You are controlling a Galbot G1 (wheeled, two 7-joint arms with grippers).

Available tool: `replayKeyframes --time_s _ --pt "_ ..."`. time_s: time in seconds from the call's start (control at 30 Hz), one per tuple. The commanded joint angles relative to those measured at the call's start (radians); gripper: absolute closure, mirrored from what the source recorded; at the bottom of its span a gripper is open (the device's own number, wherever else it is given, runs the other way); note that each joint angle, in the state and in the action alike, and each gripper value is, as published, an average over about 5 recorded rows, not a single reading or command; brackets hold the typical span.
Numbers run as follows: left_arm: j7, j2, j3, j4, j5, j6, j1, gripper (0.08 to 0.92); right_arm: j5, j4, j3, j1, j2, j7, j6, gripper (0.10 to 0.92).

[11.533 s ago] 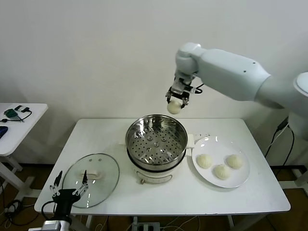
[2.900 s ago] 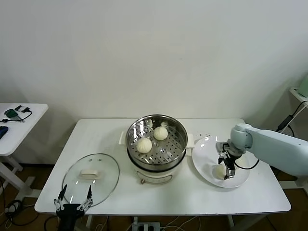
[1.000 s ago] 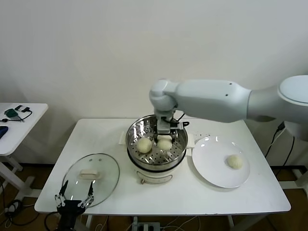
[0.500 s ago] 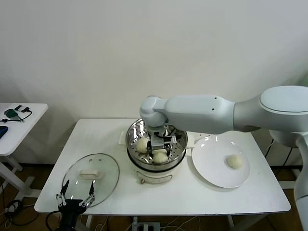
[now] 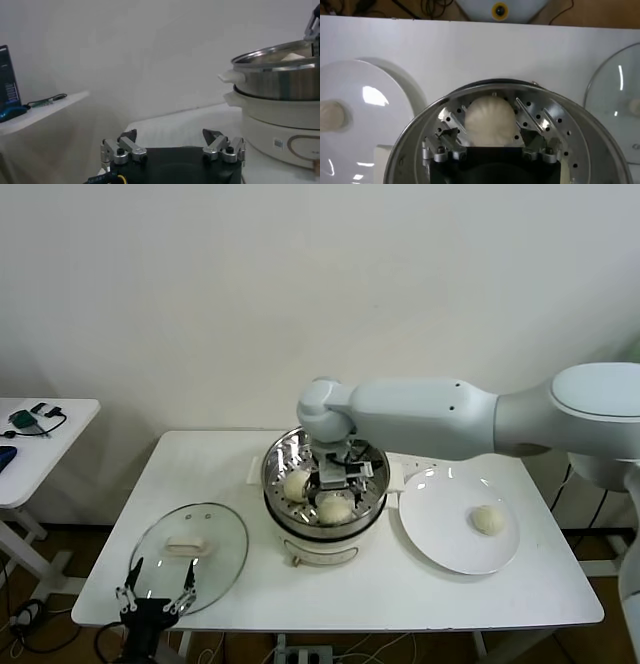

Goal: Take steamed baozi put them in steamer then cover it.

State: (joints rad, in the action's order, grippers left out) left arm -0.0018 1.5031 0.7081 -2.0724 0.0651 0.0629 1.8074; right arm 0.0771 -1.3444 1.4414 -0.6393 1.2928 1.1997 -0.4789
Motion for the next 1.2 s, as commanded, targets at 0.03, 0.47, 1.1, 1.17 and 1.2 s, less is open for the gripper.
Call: replayKeyframes --time_s 0.03,0.47,1.1,1.17,1.2 --pt "0.001 -0.001 -0.002 -0.003 0.004 -0.001 0.000 0.177 -0.095 0.017 0.092 -0.155 -0.135 -0.303 0.178 0.202" --pt "0.003 -0.009 -0.011 -0.019 0.014 -0.007 -0.002 0.177 -0.422 0.038 0.102 -0.175 -0.487 -0.195 0.768 0.203" --pt "0.003 -0.006 0.001 -0.022 0.032 -0.009 0.016 0.177 -0.141 0.243 -0.353 0.456 -0.706 -0.086 0.712 0.203" --pt "0.003 -0.004 0.003 -0.022 0.034 -0.010 0.017 0.177 -0.113 0.278 -0.389 0.500 -0.687 -0.084 0.706 0.203" --pt "0.003 -0.003 0.004 -0.021 0.035 -0.010 0.018 0.177 -0.098 0.296 -0.405 0.519 -0.677 -0.083 0.703 0.203"
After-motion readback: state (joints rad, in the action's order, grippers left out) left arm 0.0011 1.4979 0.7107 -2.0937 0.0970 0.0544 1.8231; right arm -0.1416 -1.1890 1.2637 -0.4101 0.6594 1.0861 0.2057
